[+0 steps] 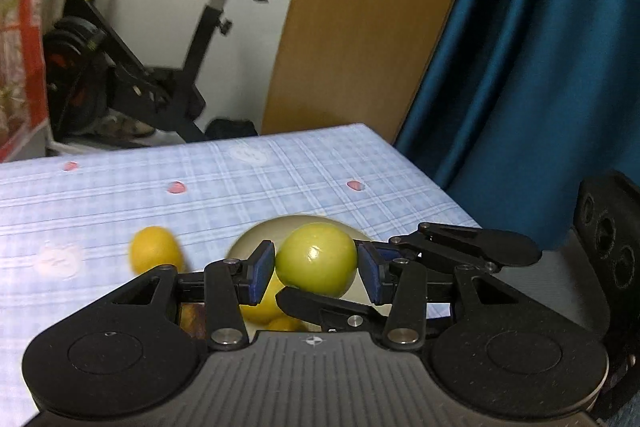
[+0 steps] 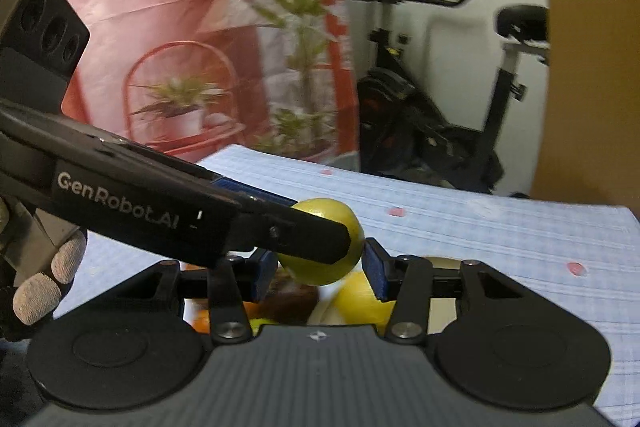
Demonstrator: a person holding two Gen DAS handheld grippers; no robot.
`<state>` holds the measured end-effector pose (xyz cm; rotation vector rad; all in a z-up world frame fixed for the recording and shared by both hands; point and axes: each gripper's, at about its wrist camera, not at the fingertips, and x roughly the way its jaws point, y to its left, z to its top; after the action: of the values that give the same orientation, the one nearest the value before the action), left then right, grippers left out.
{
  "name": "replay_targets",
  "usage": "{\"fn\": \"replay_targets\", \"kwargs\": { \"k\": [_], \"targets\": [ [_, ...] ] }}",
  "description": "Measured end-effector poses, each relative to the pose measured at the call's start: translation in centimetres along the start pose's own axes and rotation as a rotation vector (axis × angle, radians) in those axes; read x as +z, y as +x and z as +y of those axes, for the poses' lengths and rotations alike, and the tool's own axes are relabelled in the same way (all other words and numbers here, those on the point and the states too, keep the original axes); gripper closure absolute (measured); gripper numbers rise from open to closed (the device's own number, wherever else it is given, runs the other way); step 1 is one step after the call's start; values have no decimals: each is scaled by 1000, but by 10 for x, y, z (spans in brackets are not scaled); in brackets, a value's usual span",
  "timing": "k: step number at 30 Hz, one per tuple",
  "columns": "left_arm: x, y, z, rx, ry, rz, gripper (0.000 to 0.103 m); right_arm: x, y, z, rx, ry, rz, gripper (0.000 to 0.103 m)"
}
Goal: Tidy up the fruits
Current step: 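Carry the green apple onto the plate and open the left gripper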
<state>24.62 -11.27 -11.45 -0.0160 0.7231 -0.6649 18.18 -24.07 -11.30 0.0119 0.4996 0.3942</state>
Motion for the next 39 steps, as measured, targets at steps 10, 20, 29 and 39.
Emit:
{"fn": "replay_targets", "kwargs": {
  "k": [10,20,29,39],
  "targets": [
    [21,96,10,34,16,123,53,-11,47,-69,-36,96,59,54],
    [21,125,26,55,12,197,53,-26,75,-93,-4,146,113,54],
    [17,131,30,68,2,206,52,-24,86,-90,-18,146,151,54],
    [18,99,43,100,-40,140,47,-17,74,-84,-60,163,126,48]
  ]
}}
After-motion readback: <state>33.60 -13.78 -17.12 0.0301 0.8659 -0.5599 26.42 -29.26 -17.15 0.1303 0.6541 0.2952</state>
